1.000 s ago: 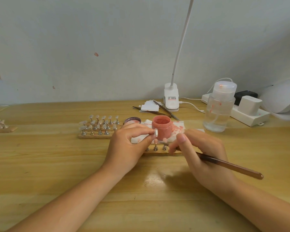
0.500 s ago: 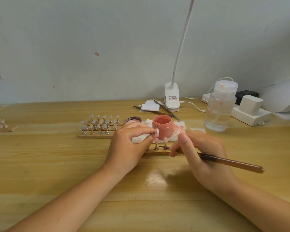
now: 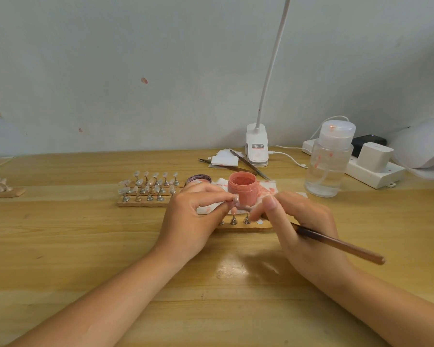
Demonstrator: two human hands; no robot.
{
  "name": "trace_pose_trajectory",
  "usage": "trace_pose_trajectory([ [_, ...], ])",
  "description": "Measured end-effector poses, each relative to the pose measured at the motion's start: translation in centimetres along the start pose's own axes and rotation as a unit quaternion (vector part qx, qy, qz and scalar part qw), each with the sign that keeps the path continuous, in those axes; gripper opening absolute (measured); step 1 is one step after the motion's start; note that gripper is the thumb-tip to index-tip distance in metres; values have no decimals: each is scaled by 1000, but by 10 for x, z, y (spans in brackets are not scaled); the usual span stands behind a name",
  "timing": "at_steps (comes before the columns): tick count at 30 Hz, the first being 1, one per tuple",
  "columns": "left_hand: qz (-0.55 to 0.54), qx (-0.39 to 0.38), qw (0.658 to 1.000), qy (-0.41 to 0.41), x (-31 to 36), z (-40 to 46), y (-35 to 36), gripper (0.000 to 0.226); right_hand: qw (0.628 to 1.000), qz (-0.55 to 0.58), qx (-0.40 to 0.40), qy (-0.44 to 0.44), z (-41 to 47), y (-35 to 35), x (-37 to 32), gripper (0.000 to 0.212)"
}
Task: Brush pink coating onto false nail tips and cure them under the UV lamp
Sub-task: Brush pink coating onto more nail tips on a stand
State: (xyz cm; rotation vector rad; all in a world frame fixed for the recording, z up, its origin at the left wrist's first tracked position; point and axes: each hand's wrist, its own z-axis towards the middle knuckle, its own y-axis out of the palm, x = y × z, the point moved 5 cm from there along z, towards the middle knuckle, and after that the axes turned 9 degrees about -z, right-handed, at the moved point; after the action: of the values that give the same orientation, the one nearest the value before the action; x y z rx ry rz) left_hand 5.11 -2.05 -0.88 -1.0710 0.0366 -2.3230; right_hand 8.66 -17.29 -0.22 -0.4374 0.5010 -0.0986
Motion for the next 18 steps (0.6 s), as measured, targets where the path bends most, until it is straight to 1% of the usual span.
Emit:
trace_pose_trajectory([
  [2, -2, 6, 1000, -1, -1, 0, 0, 18, 1000, 13, 2, -3, -1, -1, 1, 52],
  [3, -2, 7, 1000, 2, -1, 0, 0, 16, 1000, 12, 6, -6, -1, -1, 1, 51],
  [6, 9, 1, 1000, 8, -1, 1, 0, 16, 1000, -3, 6, 5, 0, 0, 1, 38],
  [10, 0, 5, 1000, 3, -1, 1, 0, 23, 1000, 15, 2, 6, -1, -1, 1, 51],
  [11, -3, 6, 1000, 3, -1, 1, 0, 22, 1000, 11, 8, 2, -1, -1, 0, 49],
  [14, -2, -2, 1000, 3, -1, 0, 1, 16, 1000, 2, 6, 15, 1, -1, -1, 32],
  [15, -4, -2, 1000, 2, -1, 0, 1, 16, 1000, 8, -3, 23, 0, 0, 0, 35],
  [16, -9, -1, 1000, 1, 0, 0, 1, 16, 999, 19, -9, 29, -1, 0, 1, 42],
  [18, -19, 3, 1000, -1, 1, 0, 0, 14, 999, 32, -6, 28, -2, -1, 2, 53],
])
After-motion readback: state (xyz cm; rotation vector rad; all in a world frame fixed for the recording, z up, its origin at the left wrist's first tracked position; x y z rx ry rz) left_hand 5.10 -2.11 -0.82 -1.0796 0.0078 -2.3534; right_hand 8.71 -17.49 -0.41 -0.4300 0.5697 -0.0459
